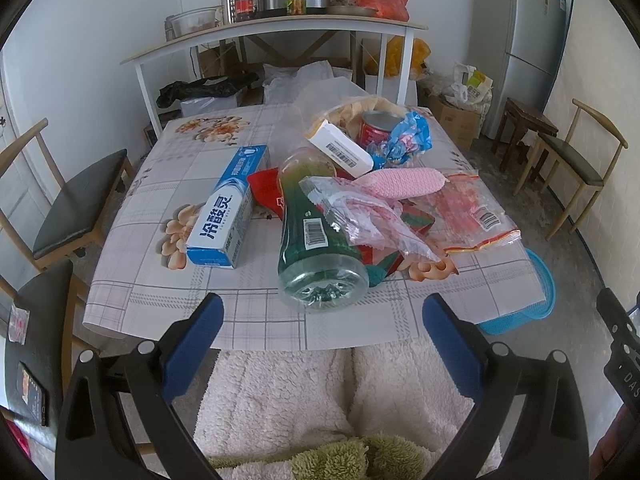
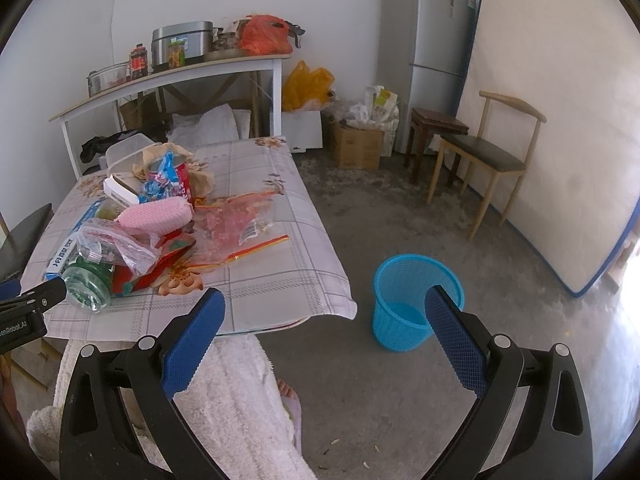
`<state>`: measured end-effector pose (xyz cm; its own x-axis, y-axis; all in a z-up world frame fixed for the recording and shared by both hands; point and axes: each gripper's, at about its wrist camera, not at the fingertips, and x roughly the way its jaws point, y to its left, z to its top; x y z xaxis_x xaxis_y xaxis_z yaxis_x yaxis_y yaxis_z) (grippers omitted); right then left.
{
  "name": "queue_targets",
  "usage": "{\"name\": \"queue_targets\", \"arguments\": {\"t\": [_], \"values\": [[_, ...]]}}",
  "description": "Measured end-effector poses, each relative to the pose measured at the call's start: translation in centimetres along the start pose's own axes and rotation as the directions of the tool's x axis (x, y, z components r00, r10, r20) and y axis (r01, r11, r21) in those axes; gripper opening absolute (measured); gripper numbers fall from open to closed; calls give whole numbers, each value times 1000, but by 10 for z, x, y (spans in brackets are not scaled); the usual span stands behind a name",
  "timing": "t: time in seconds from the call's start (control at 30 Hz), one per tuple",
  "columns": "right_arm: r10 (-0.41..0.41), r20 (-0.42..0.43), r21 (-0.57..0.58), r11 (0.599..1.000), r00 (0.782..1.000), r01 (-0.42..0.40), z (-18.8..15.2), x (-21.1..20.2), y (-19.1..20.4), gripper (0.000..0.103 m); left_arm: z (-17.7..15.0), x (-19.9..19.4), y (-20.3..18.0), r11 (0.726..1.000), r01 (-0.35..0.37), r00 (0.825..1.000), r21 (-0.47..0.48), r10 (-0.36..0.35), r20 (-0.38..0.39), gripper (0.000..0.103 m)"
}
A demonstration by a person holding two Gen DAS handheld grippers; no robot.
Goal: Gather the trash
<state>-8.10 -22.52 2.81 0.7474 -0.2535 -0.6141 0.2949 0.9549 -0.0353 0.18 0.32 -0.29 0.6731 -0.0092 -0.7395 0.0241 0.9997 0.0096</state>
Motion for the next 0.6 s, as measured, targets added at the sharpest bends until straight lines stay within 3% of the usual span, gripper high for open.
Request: {"name": "queue_targets", "arguments": {"t": [0.6], "values": [[1,1,-4,1000,1000,-1,1,-3,6,95,2,-2,3,1000,0,1000,-4,0,0,98]]}}
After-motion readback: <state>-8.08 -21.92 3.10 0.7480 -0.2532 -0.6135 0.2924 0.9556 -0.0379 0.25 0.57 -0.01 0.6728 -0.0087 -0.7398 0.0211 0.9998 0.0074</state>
